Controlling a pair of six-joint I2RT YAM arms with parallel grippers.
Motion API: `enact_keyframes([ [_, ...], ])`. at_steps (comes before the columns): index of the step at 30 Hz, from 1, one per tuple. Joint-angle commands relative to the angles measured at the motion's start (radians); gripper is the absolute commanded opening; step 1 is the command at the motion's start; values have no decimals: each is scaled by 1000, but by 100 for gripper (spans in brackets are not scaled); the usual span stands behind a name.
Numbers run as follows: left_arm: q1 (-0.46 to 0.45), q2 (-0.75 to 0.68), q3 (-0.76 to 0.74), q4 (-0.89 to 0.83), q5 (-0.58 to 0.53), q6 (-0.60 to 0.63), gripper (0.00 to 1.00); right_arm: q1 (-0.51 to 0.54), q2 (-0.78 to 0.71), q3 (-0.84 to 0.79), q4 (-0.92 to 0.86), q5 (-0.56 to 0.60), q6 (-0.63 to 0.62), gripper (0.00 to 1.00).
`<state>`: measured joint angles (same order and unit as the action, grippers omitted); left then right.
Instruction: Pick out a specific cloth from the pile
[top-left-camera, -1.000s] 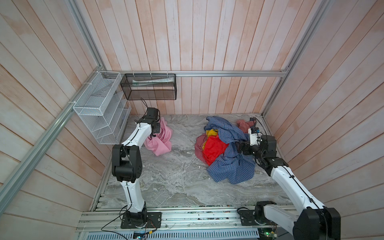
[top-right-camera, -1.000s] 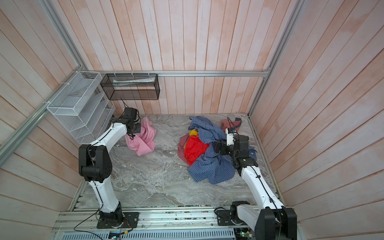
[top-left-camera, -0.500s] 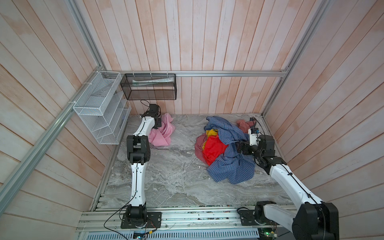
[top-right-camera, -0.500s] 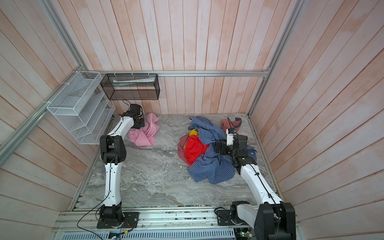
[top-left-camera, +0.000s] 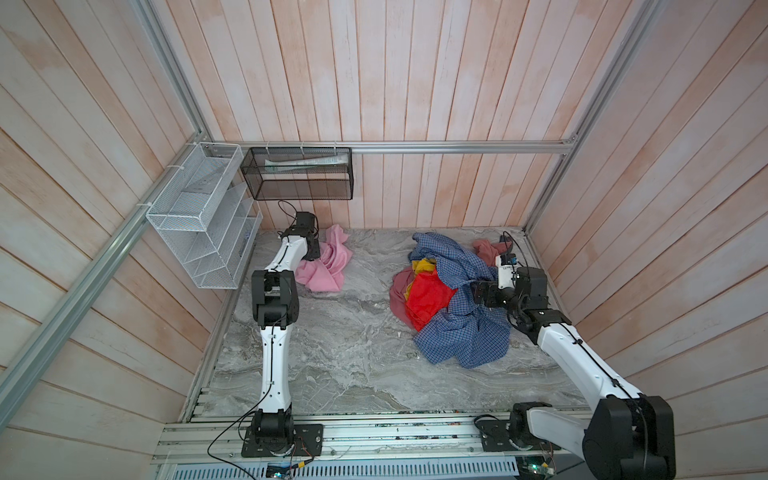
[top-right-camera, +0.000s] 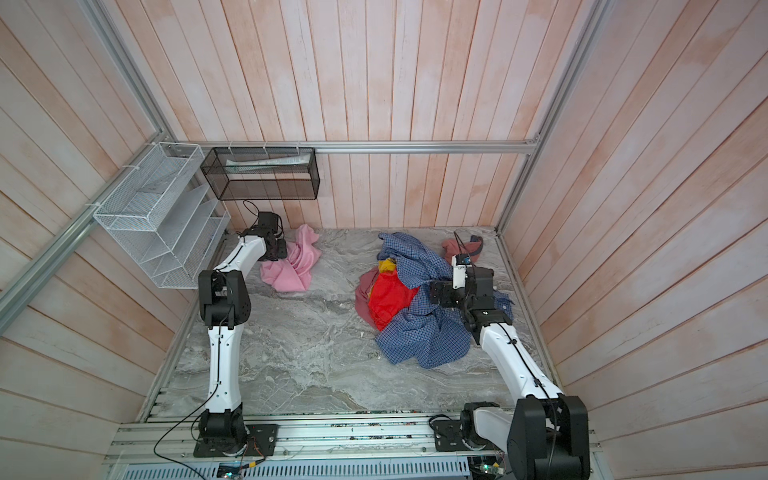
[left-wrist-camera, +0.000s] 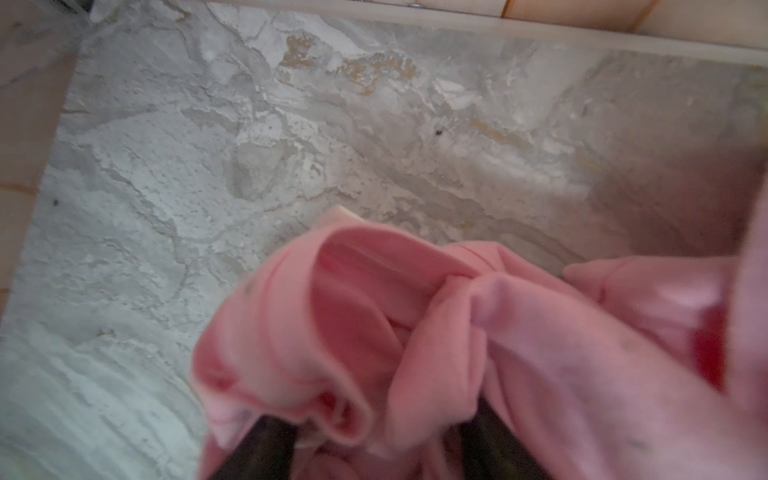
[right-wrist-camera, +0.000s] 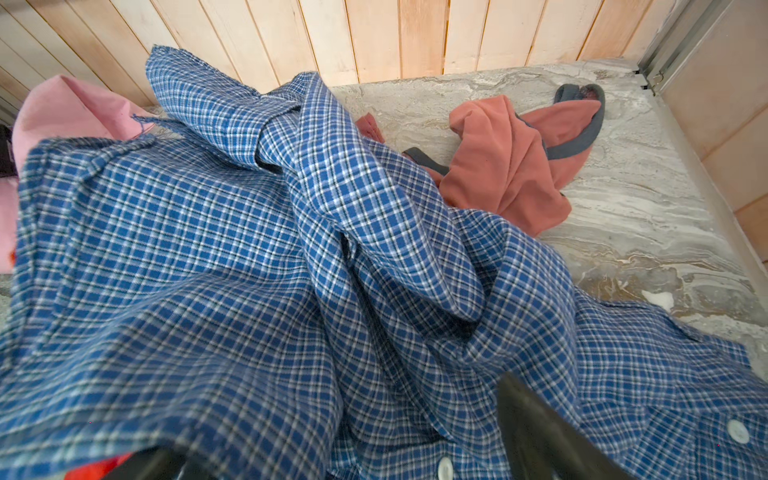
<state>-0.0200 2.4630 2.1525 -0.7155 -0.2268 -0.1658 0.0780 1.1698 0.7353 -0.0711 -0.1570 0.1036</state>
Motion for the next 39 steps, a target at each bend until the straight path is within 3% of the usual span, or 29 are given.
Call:
enact_keyframes([
  [1,-2,-106,-80,36,-24,-11,87,5,-13,4,44,28,-8,98],
  [3,-1,-177,-145,88,-28,-6,100,5,-31,-12,74,32,-14,98],
  [13,-1,-566,-406,188,-57,-6,100,3,-132,-127,225,69,-60,98],
  [18,-1,-867,-834,415,45,-5,100,-8,-202,-272,394,175,-81,98],
  [23,-3,-1129,-1349,776,93,12,100,-14,-228,-476,712,231,-114,98],
  [25,-1,-1183,-1490,894,92,21,100,-19,-197,-556,853,272,-123,98],
  [28,-2,-1225,-1650,1062,66,36,100,-31,-109,-630,1050,326,-112,98],
  [32,-3,-1227,-1838,1432,82,81,100,-46,69,-632,1248,350,-96,98],
  [37,-1,-1062,-1860,1696,62,143,100,-59,265,-549,1301,314,-100,98],
  [39,0,-981,-1840,1733,79,145,100,-58,357,-572,1436,303,-104,98],
])
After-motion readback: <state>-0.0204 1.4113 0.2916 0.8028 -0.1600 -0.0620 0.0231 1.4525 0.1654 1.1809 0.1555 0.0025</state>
